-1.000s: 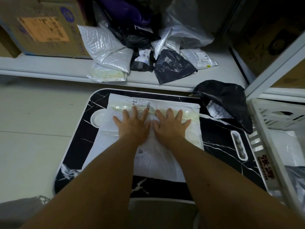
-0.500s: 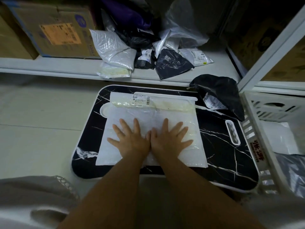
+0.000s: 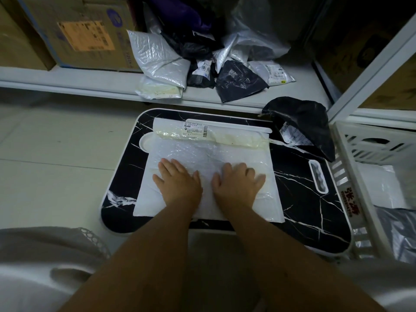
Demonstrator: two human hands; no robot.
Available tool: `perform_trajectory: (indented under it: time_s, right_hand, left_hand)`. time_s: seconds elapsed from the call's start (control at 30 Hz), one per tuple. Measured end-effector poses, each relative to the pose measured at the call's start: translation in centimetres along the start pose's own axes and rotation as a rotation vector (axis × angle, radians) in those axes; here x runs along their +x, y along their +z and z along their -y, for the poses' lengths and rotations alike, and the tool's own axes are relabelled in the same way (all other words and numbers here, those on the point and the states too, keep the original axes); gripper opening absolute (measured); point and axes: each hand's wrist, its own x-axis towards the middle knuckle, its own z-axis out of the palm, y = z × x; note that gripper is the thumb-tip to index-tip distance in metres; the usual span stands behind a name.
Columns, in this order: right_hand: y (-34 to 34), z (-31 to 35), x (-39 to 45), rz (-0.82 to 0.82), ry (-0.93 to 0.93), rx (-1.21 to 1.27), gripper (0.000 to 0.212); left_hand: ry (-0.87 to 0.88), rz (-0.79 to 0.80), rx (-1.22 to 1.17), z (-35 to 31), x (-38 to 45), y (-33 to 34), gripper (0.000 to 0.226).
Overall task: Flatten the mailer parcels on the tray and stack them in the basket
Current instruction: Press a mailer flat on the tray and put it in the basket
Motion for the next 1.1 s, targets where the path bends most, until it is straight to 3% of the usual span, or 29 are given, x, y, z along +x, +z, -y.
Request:
perform_trajectory:
  time_s: [0.1, 0.23, 0.33, 0.4, 0.5, 0.63, 0.73, 0.93, 1.1]
  right_hand:
    - [-1.0, -0.2, 2.7, -0.004, -0.152, -0.042, 0.044]
    - [-0.9, -0.3, 5.6, 0.183, -0.307, 0.069, 0.06]
    - [-1.0, 0.5, 7.4, 0.093, -0.381, -0.003, 0.058]
    - [-1.3, 1.2, 8.1, 0.018, -0.409, -0.112, 0.049]
    - [-0.3, 1.4, 8.5, -0.025, -0.382, -0.117, 0.042]
    - [1.7, 0.8, 9.4, 0.2, -0.21, 0.044, 0.064]
    - [2.0, 0.6, 9.6, 0.248, -0.122, 0.028, 0.073]
    - [1.9, -1.2, 8.1, 0.265, 0.098, 0.071, 0.074]
    - [1.5, -2.7, 6.0, 0.245, 0.082, 0.118, 0.063]
  left_hand:
    - [-0.007, -0.001, 0.092, -0.4, 1.7, -1.7, 0.075]
    - [0.193, -0.123, 0.274, -0.2, 4.1, -3.4, 0.055]
    - [0.387, -0.085, 0.22, -0.9, 5.8, -2.9, 0.049]
    - [0.403, -0.041, 0.133, -1.1, 6.4, -2.5, 0.051]
    - [0.403, -0.111, 0.18, -1.1, 7.1, -1.9, 0.062]
    - [0.238, -0.015, 0.122, -0.7, 7.6, -1.1, 0.067]
    - [0.084, 0.054, 0.059, -0.2, 7.7, -0.9, 0.079]
    - [-0.079, 0.093, -0.013, 1.4, 6.6, -1.0, 0.08]
    - [-0.113, 0.126, -0.022, 2.4, 5.1, -1.3, 0.073]
